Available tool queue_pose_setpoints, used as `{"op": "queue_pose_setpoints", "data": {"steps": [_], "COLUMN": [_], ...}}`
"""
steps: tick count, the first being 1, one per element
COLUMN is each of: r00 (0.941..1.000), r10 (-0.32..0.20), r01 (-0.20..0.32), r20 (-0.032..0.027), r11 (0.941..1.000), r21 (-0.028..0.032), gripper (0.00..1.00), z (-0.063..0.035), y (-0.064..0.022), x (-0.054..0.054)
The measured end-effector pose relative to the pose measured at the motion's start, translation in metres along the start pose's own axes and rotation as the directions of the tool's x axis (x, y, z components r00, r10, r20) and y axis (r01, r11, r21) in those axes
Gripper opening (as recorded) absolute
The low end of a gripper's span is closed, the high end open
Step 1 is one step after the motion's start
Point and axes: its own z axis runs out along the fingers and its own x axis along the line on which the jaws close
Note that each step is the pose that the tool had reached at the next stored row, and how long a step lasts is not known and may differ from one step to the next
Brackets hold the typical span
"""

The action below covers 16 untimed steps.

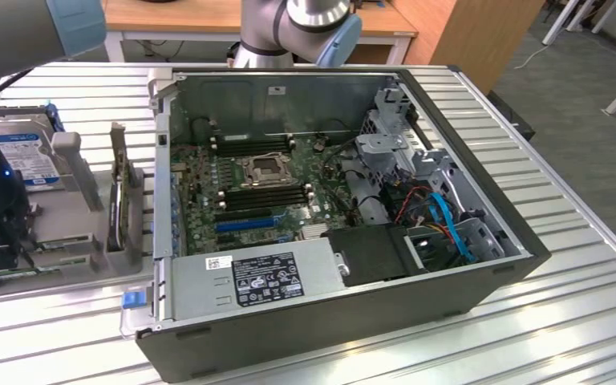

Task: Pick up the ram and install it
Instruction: 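Pick up the ram and move it above insertion slot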

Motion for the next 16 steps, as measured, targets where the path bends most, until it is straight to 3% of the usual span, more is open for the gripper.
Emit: {"op": "queue_pose_setpoints", "data": {"steps": [16], "r00": [1.0], "r10": [0.0], "r01": [0.0], "r20": [0.0001], "r11": [1.0], "r21": [0.0001], "gripper": [0.31], "z": [0.0045], "y": [-0.0027], "x": [0.0005]}}
